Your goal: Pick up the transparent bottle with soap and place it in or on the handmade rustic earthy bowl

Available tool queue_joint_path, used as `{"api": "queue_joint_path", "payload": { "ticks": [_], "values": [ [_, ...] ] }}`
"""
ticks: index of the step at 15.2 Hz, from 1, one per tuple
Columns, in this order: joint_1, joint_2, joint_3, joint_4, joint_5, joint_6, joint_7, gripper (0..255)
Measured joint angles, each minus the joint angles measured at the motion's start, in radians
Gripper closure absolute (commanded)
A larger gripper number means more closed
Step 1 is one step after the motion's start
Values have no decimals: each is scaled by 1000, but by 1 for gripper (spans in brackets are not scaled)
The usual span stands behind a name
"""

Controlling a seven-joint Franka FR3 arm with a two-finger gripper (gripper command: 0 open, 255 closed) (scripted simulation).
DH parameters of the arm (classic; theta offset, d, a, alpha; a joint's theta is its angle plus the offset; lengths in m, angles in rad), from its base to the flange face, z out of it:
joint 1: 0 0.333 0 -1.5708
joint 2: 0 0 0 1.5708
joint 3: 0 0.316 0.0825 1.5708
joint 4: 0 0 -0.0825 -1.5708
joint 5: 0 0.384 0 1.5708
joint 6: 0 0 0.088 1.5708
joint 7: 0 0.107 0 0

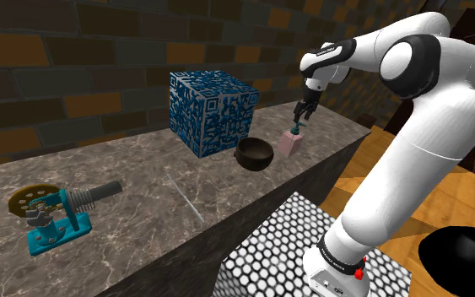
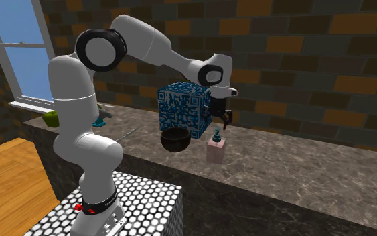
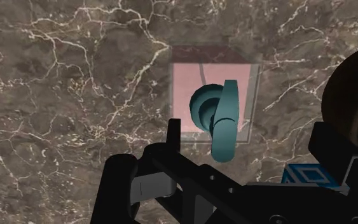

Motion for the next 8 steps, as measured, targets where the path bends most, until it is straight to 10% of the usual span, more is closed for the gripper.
{"api": "queue_joint_path", "payload": {
  "ticks": [8],
  "values": [
    [-15,73,-4,-33,56,90,-53,0]
  ]
}}
